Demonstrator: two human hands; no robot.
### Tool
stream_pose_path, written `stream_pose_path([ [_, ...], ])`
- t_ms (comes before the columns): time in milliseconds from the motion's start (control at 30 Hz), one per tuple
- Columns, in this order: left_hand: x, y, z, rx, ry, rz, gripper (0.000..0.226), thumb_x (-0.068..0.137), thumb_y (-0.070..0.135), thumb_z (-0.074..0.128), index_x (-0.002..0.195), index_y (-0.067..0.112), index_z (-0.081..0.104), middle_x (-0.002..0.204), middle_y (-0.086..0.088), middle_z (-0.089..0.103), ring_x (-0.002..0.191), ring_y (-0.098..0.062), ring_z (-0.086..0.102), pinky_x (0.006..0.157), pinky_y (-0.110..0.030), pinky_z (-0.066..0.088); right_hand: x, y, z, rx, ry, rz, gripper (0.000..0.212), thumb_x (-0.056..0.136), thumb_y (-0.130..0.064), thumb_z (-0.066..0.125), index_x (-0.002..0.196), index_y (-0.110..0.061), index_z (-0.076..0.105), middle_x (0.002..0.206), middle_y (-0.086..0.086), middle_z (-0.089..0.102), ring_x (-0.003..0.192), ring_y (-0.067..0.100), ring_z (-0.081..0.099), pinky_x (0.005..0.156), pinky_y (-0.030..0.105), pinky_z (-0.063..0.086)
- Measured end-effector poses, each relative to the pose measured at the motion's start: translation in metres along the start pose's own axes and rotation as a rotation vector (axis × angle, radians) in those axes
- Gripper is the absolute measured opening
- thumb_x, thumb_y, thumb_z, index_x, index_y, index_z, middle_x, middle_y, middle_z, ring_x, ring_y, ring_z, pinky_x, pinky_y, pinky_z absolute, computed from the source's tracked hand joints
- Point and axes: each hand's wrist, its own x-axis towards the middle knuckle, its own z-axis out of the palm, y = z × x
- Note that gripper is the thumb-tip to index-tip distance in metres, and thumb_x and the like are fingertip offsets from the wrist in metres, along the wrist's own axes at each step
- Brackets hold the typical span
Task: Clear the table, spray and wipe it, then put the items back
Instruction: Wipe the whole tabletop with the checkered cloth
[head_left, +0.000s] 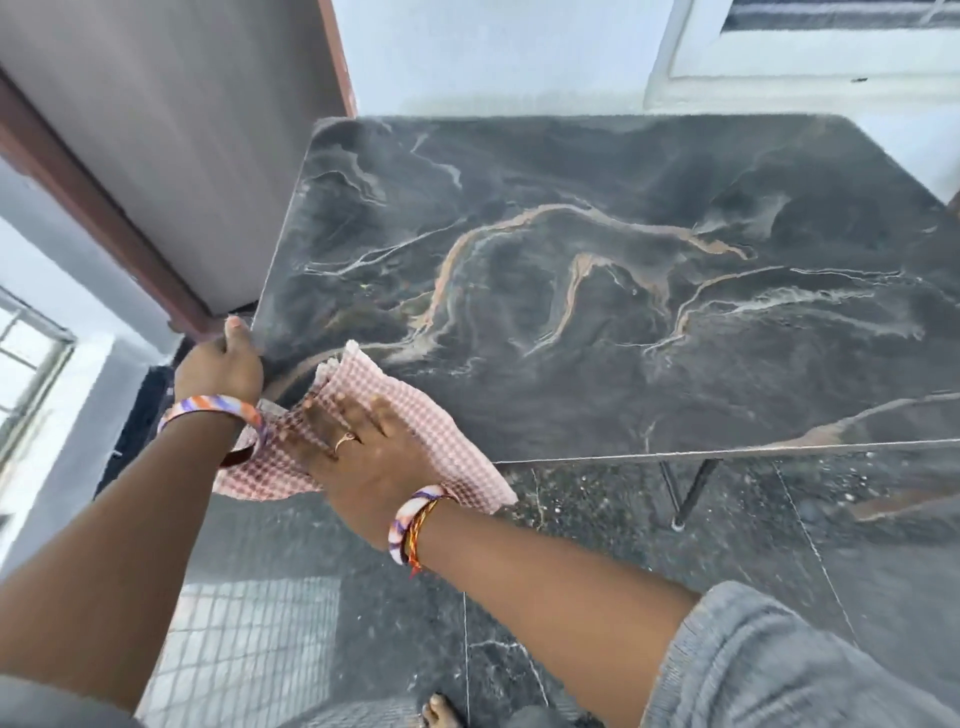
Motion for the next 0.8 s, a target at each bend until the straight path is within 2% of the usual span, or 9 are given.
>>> stream_pose_path([
  [100,0.01,0.004,-0.002,0.029,-0.003,0.054,0.058,0.099,0.035,0.026,0.109,-0.012,0.06,0.121,-0.039,0.054,0.114,-0.05,0.049,0.098,-0.047,0.039,0.017,0.004,-0.012,0.097,-0.037,-0.09,0.053,0.097,-0.044,0.034,0.147,-0.031,0.024,0.157,0.001,0.022,0.146,0.029,0.015,0.119,0.047,0.004],
  [200,0.011,0.021,0.01,0.133,0.014,0.168,0.053,0.1,0.031,0.028,0.11,-0.011,0.06,0.119,-0.04,0.055,0.113,-0.051,0.05,0.095,-0.047,0.041,0.025,0.022,-0.016,0.185,-0.041,-0.08,0.055,0.096,-0.052,0.03,0.147,-0.031,0.026,0.158,-0.001,0.019,0.147,0.025,0.009,0.119,0.046,-0.003],
  [300,0.011,0.048,0.032,0.192,0.035,0.309,0.05,0.099,0.03,0.029,0.104,-0.009,0.061,0.112,-0.039,0.058,0.107,-0.05,0.053,0.089,-0.047,0.043,0.039,0.058,-0.019,0.188,-0.078,-0.006,0.057,0.096,-0.054,0.024,0.148,-0.031,0.02,0.159,-0.002,0.013,0.148,0.022,0.003,0.119,0.045,-0.007],
  [433,0.01,0.107,0.074,0.196,0.045,0.457,0.043,0.097,0.031,0.034,0.106,-0.003,0.059,0.113,-0.033,0.059,0.107,-0.048,0.053,0.085,-0.047,0.044,0.056,0.159,-0.027,0.188,-0.068,0.156,0.058,0.095,-0.053,0.024,0.149,-0.034,0.016,0.16,-0.003,0.009,0.148,0.022,0.003,0.119,0.047,-0.004],
  [567,0.01,0.182,0.132,0.202,-0.011,0.649,0.036,0.096,0.026,0.039,0.096,-0.005,0.058,0.107,-0.029,0.06,0.102,-0.045,0.054,0.082,-0.047,0.044,0.058,0.286,-0.035,0.166,-0.036,0.325,0.056,0.096,-0.052,0.024,0.148,-0.036,0.014,0.16,-0.003,0.007,0.148,0.022,0.002,0.118,0.046,-0.004],
  [700,0.005,0.288,0.216,0.264,-0.096,0.77,0.03,0.093,0.024,0.041,0.106,0.001,0.056,0.114,-0.022,0.059,0.108,-0.039,0.053,0.083,-0.043,0.044,0.064,0.429,-0.041,0.146,-0.019,0.415,0.055,0.096,-0.053,0.02,0.148,-0.037,0.012,0.16,-0.003,0.005,0.148,0.021,0.001,0.117,0.044,-0.005],
  [800,-0.003,0.362,0.278,0.273,-0.145,0.866,0.03,0.094,0.027,0.039,0.104,0.003,0.055,0.117,-0.018,0.057,0.111,-0.036,0.051,0.083,-0.04,0.042,0.075,0.523,-0.047,0.144,-0.025,0.471,0.056,0.096,-0.052,0.021,0.149,-0.037,0.009,0.16,-0.004,0.001,0.148,0.022,-0.001,0.117,0.045,-0.005],
])
